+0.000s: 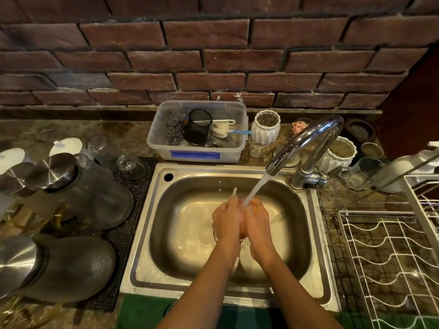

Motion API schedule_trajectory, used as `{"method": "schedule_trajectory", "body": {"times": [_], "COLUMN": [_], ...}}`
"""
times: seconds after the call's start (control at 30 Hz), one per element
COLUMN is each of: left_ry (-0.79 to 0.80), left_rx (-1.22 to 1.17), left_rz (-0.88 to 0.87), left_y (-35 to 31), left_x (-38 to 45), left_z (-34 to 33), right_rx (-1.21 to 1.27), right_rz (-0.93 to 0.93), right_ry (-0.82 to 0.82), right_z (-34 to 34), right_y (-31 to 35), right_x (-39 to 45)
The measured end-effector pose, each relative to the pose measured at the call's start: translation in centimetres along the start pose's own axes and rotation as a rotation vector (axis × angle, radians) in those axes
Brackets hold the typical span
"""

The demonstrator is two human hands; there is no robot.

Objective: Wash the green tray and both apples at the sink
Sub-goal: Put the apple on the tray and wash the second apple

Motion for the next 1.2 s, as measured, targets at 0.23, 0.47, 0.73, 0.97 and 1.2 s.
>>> {"method": "schedule_trajectory", "body": {"times": [0.23,0.47,0.73,0.97,1.2], "left_ry": [-0.076,0.024,-0.024,-0.028,0.019], "left_rx": [0.407,0.611,0.168,0.158,0.629], "left_rz": [-0.433,-0.664,-0.246,-0.162,-0.599], "left_y": [-0.6,-0.5,-2.1,-0.9,0.6], "left_x": [-1.1,-0.2,0.6,0.2,0.1], "left_z": [-0.1,0.3,0.0,0.3,0.3], "right_rx": [0.206,0.445,-0.142,-0.152,0.073], "right_rz": [-0.26,-0.505,0.069,0.11,-0.323], "right_ry": [0.033,0.046,-0.009,-0.028,0.046], "right_z": [0.1,-0.2,-1.1,-1.0,-0.2], "right_y": [0.7,0.0,1.2,0.7,-1.1], "right_x": [0.7,0.6,0.5,-0.1,1.1]}}
Point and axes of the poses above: each hand's wrist, its own x-axis towards the middle knuckle, its own z-axis out of the back of the hand, y = z × x, the point moved 4 cm from there along x, towards the middle knuckle, and after that the axes turned 3 degrees about x, right-handed, at the moved point
